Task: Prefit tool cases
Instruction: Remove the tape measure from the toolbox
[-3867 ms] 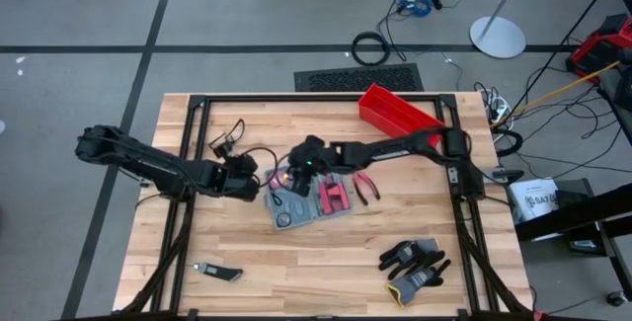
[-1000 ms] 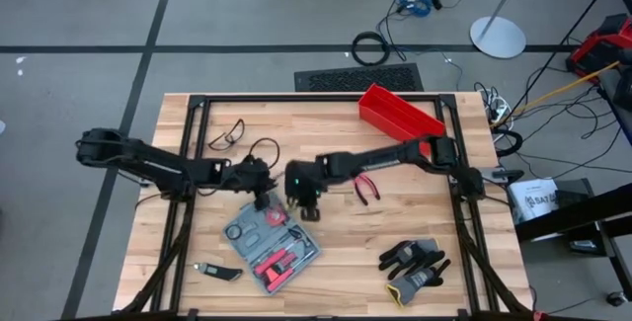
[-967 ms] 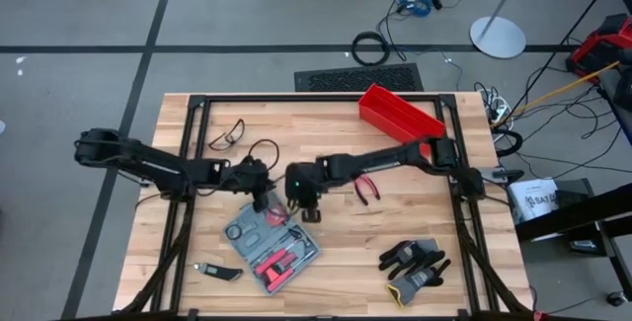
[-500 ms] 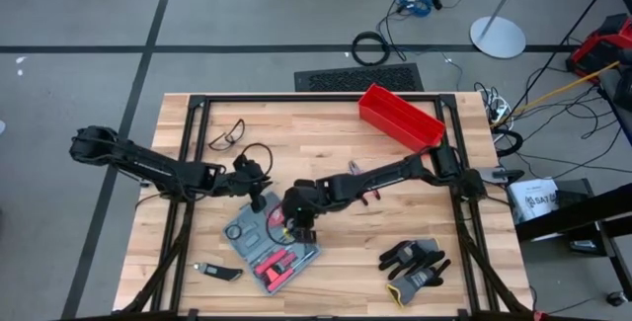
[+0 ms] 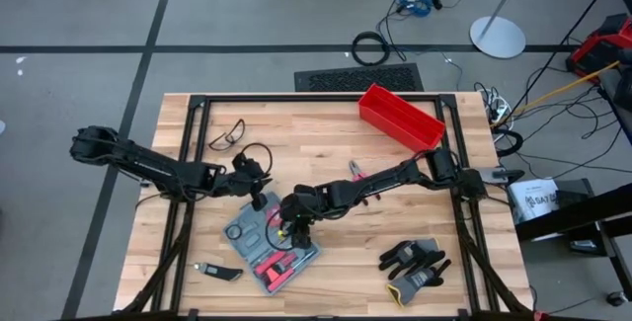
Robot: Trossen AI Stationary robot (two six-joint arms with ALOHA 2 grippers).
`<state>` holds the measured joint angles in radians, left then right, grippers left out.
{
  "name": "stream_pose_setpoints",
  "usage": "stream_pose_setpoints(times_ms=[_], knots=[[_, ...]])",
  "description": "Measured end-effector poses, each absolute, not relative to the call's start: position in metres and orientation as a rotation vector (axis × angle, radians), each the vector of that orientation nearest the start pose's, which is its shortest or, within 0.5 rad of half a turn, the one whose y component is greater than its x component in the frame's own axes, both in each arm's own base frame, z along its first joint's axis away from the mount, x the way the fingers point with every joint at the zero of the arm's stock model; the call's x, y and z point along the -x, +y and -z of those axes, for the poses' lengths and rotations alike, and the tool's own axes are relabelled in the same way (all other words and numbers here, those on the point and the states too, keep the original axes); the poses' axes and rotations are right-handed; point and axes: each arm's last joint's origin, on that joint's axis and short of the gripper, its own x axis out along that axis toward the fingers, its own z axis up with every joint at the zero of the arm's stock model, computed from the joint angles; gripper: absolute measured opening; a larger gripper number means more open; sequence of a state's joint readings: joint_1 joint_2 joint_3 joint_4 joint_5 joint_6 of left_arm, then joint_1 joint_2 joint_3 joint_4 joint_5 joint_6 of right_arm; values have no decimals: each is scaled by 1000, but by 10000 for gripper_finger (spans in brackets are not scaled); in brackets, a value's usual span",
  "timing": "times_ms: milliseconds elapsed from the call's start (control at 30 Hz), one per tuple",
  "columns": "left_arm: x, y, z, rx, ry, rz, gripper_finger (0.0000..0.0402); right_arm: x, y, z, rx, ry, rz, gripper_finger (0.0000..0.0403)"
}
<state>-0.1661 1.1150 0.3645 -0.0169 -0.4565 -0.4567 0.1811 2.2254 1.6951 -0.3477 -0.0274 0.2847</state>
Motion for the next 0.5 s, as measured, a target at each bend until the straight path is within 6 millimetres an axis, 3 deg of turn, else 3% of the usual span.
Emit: stream_pose_setpoints(times_ms=[367, 500], knots=[[-191, -18, -153, 196, 642, -455, 68, -482, 90, -144, -198, 908, -51, 152], [-191, -18, -152, 196, 643, -456, 68, -481, 89, -144, -175, 916, -20, 121]])
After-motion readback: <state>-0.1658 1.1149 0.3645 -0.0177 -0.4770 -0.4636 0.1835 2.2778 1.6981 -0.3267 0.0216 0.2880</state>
